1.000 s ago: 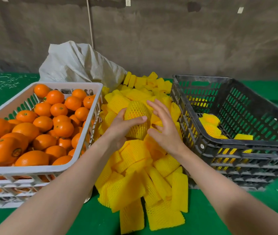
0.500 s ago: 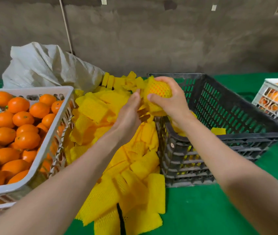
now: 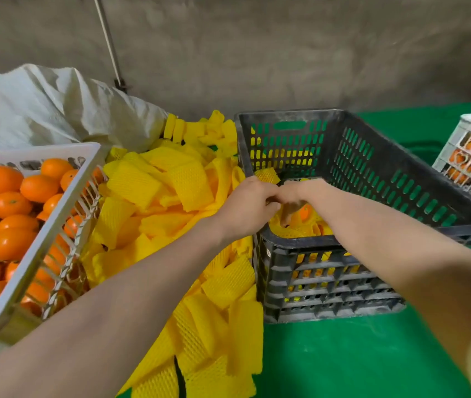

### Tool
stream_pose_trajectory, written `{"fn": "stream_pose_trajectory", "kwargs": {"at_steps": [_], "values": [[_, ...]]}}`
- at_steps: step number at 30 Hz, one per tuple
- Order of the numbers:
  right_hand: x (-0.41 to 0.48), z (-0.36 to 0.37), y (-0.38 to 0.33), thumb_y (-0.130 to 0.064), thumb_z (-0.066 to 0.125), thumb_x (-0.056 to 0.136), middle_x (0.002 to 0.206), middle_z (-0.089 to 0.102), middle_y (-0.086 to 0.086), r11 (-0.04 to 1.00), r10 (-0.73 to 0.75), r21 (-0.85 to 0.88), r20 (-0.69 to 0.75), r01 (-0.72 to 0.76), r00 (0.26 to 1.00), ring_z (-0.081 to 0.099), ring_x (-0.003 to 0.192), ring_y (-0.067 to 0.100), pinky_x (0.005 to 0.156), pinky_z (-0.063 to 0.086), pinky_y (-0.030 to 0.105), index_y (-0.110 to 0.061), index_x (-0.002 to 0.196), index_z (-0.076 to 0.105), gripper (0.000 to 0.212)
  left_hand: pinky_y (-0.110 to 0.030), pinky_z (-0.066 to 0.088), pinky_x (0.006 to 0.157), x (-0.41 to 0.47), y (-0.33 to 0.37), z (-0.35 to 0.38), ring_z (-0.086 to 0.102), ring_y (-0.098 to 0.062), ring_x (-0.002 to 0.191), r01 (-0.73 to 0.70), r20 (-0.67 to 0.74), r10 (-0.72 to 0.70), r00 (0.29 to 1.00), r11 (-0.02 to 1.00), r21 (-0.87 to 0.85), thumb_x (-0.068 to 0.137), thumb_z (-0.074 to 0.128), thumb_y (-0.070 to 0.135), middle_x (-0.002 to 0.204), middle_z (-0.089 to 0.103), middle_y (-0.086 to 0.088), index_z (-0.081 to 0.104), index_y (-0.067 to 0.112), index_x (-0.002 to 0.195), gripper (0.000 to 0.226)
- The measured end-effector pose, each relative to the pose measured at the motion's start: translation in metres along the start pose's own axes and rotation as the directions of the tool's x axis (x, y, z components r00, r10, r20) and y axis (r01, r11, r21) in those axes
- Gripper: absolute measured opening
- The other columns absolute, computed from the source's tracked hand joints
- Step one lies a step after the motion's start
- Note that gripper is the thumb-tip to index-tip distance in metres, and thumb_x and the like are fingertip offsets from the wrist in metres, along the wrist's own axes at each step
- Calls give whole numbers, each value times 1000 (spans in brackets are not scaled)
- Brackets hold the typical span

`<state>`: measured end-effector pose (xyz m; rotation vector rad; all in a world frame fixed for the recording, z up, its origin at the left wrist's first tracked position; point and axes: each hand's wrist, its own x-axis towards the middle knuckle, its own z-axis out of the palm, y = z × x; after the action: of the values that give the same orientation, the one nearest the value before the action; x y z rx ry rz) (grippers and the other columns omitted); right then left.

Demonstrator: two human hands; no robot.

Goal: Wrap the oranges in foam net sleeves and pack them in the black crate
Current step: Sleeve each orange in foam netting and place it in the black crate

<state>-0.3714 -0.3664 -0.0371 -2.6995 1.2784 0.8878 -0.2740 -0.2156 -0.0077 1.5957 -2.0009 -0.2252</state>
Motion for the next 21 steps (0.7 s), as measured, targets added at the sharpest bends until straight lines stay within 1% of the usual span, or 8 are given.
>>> {"fn": "stream_pose_trajectory", "kwargs": {"at_steps": [3, 6, 8, 10, 13, 17, 19, 21], "values": [[4, 9, -6, -33, 69, 82, 134, 49, 9, 989, -5, 147, 26, 1, 1000, 48, 120, 32, 103, 40, 44, -13, 138, 40, 66, -24, 33, 86, -3, 0, 0, 46, -20, 106, -6, -17, 5, 1000, 999, -38, 94, 55, 12, 112, 67, -3, 67, 13, 115, 24], [-3, 5, -8, -22, 46, 97, 127, 49, 10, 970, 4, 244, 15, -7, 1000, 49, 112, 27, 97, 41, 37, -9, 130, 46, 35, -25, 33, 89, -9, 1, -3, 49, -22, 107, -37, -17, 37, 999, 999, -35, 97, 51, 14, 111, 67, -7, 68, 9, 114, 24], [-9, -1, -11, -17, 47, 96, 96, 51, 8, 979, 36, 205, -67, -21, 997, 48, 81, 19, 78, 41, 31, -10, 95, 52, 9, -22, 30, 94, -17, -1, -10, 52, -24, 112, -88, -14, 87, 996, 995, -46, 97, 50, 13, 115, 67, -11, 69, 4, 111, 25], [-18, -6, -16, -24, 57, 89, 103, 49, 9, 995, 45, 96, -216, -24, 975, 51, 93, 26, 85, 41, 41, -9, 103, 50, 21, -18, 29, 101, -29, -5, -18, 50, -21, 123, -125, 18, 127, 992, 990, -64, 97, 50, 13, 126, 62, -10, 68, 4, 114, 26], [-36, -18, -24, -25, 59, 86, 135, 45, 12, 952, 141, 300, -603, 59, 785, 44, 123, 33, 100, 38, 49, -16, 133, 44, 50, -21, 33, 105, -47, -18, -36, 44, -13, 131, -91, 82, 99, 992, 992, -91, 95, 55, 18, 138, 54, -4, 62, 12, 124, 30], [-67, -42, -61, -18, 56, 90, 114, 61, 10, 819, 224, 404, -879, 408, 420, 54, 109, 26, 91, 39, 32, -9, 112, 61, 24, -25, 48, 88, -72, -43, -73, 62, -15, 107, 20, 27, -17, 999, 996, -92, 92, 60, 19, 115, 69, -4, 70, 8, 111, 24], [-82, -47, -96, -14, 57, 89, 104, 65, 9, 769, 173, 347, -922, 537, 347, 58, 99, 24, 85, 40, 29, -7, 103, 64, 17, -28, 50, 84, -86, -59, -93, 65, -16, 99, 95, -84, -108, 991, 985, -143, 92, 60, 16, 105, 70, -4, 71, 6, 106, 20], [-87, -45, -137, -14, 58, 87, 98, 67, 8, 732, 68, 283, -935, 620, 347, 60, 94, 24, 81, 44, 31, -7, 98, 65, 14, -34, 52, 82, -100, -74, -111, 66, -15, 89, 159, -169, -189, 967, 971, -176, 92, 60, 14, 94, 70, -2, 72, 6, 101, 17]]}}
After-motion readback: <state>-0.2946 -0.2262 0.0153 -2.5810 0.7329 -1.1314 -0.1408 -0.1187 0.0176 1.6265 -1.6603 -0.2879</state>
